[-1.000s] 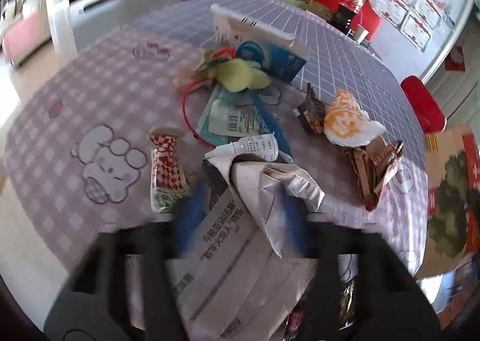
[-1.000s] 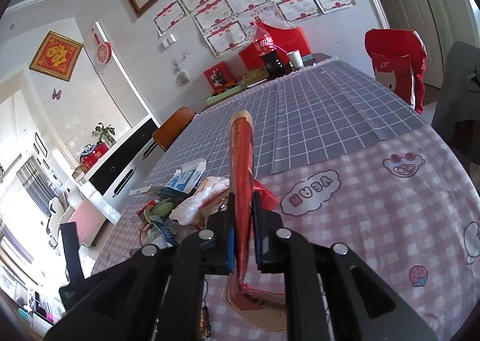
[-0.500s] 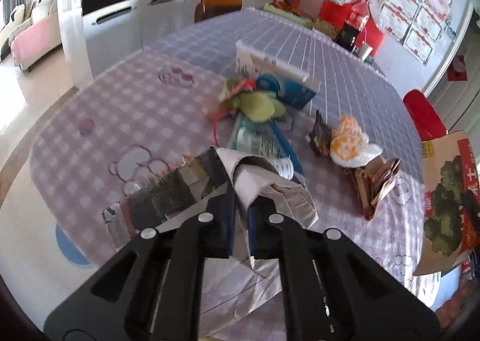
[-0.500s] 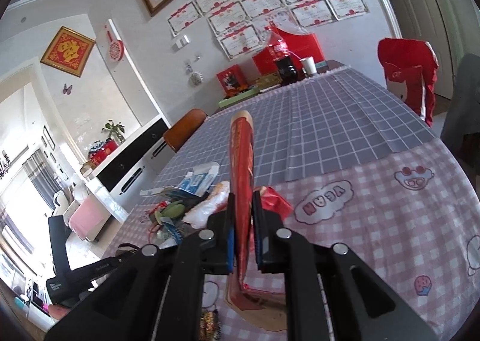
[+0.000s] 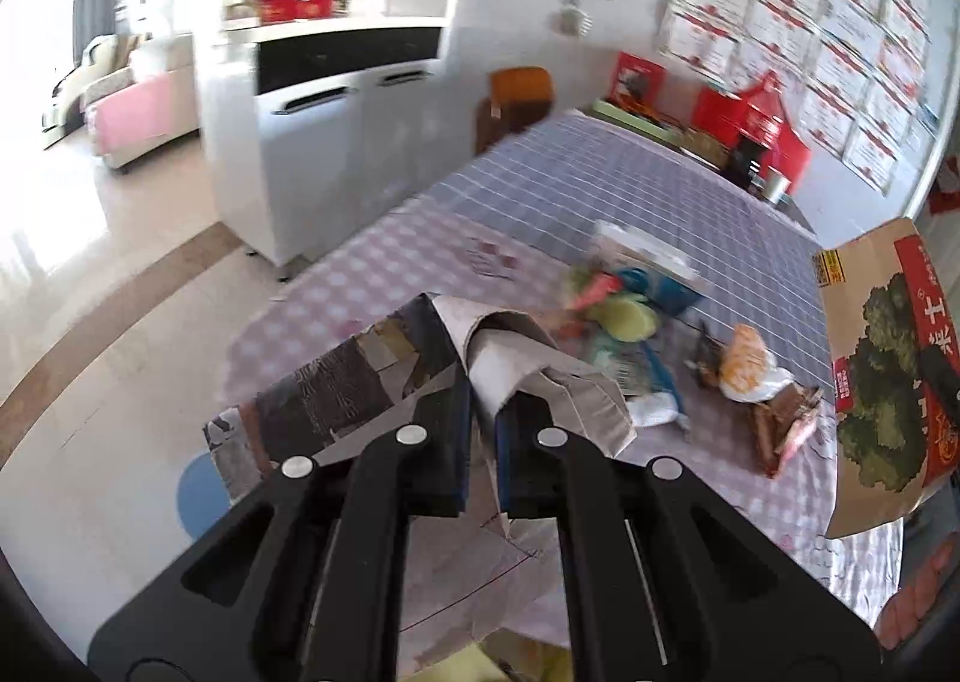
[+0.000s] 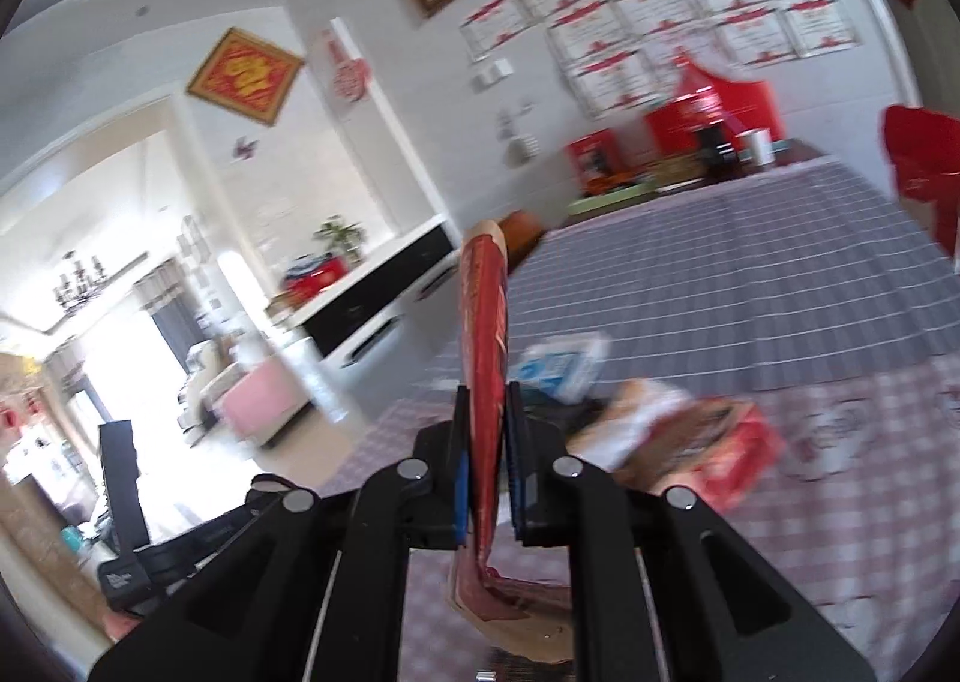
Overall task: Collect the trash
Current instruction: 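Carry the newspaper and red strip in both tools over the blue bin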
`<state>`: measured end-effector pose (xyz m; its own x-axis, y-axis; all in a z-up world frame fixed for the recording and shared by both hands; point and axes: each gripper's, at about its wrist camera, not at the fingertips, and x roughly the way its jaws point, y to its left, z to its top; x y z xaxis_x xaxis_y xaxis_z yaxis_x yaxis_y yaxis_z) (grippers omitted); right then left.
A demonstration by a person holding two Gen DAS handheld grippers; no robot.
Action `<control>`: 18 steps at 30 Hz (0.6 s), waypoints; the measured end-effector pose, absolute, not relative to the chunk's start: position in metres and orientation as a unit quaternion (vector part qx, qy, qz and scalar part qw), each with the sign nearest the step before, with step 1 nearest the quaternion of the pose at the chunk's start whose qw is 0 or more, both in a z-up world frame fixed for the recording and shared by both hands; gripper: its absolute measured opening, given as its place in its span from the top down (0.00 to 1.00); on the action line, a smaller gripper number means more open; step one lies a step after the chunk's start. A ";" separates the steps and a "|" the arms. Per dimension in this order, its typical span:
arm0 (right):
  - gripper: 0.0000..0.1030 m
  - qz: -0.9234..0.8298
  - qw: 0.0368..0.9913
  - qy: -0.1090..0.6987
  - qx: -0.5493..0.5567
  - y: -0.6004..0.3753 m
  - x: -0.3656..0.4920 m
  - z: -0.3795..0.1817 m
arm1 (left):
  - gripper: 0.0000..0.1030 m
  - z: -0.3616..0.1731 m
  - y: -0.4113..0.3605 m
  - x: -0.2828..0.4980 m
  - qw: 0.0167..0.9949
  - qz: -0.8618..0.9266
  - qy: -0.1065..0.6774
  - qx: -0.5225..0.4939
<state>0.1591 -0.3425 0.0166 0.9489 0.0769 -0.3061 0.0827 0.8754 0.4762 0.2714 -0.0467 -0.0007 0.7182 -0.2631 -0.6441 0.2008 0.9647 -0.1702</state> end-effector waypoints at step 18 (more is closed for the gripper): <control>0.90 0.232 0.923 0.260 0.166 -0.112 0.253 0.001 | 0.94 -0.035 0.134 0.253 0.920 0.065 0.371 -0.107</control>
